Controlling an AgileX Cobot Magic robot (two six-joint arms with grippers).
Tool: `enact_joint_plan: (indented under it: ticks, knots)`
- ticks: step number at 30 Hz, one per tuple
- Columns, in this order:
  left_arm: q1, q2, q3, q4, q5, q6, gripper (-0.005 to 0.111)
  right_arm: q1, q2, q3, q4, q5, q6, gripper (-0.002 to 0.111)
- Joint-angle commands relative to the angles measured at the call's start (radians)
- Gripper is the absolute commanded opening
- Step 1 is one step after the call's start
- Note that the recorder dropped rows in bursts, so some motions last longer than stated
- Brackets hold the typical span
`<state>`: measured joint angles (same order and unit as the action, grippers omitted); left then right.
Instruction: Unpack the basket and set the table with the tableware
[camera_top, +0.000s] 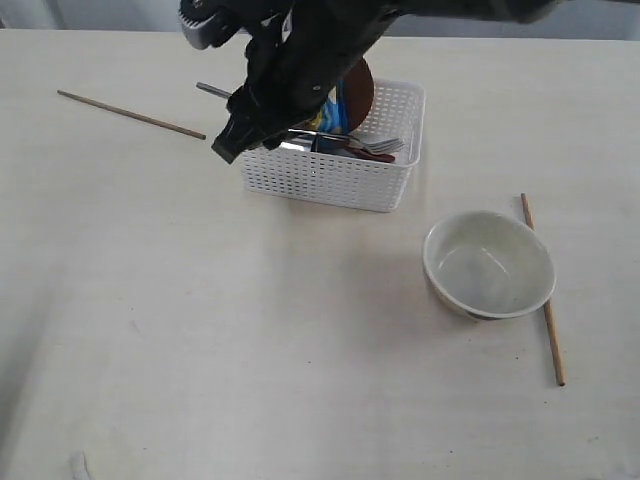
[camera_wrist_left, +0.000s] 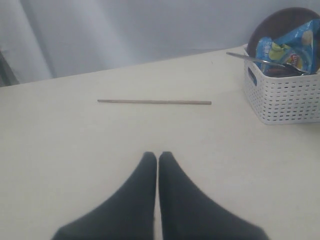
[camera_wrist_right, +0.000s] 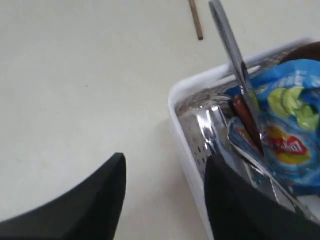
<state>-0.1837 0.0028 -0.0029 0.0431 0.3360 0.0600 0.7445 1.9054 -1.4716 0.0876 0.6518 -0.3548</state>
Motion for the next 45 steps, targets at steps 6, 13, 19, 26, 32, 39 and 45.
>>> enact_joint_plan:
  ticks: [6,13,19,26,32,39,45]
  knots:
    - [0.006,-0.003,0.003,0.004,-0.007,-0.005,0.001,0.008,0.219,-0.181,-0.238,-0.038,0.186,0.046]
    - [0.006,-0.003,0.003,0.004,-0.007,-0.005,0.001,0.008,0.23,-0.181,-0.507,-0.037,0.409,0.046]
    - [0.006,-0.003,0.003,0.004,-0.007,-0.005,0.001,0.008,0.244,-0.181,-0.504,-0.004,0.411,0.013]
    - [0.006,-0.003,0.003,0.004,-0.007,-0.005,0.001,0.064,0.225,-0.181,-0.501,0.077,0.336,0.0]
    - [0.006,-0.003,0.003,0.004,-0.007,-0.005,0.001,0.134,0.203,-0.181,-0.469,0.121,0.314,0.0]
    - [0.006,-0.003,0.003,0.004,-0.007,-0.005,0.001,0.205,0.201,-0.181,-0.203,0.181,0.138,0.0]
    - [0.006,-0.003,0.003,0.004,-0.007,-0.005,0.001,0.249,0.2,-0.181,-0.036,0.281,0.039,0.012]
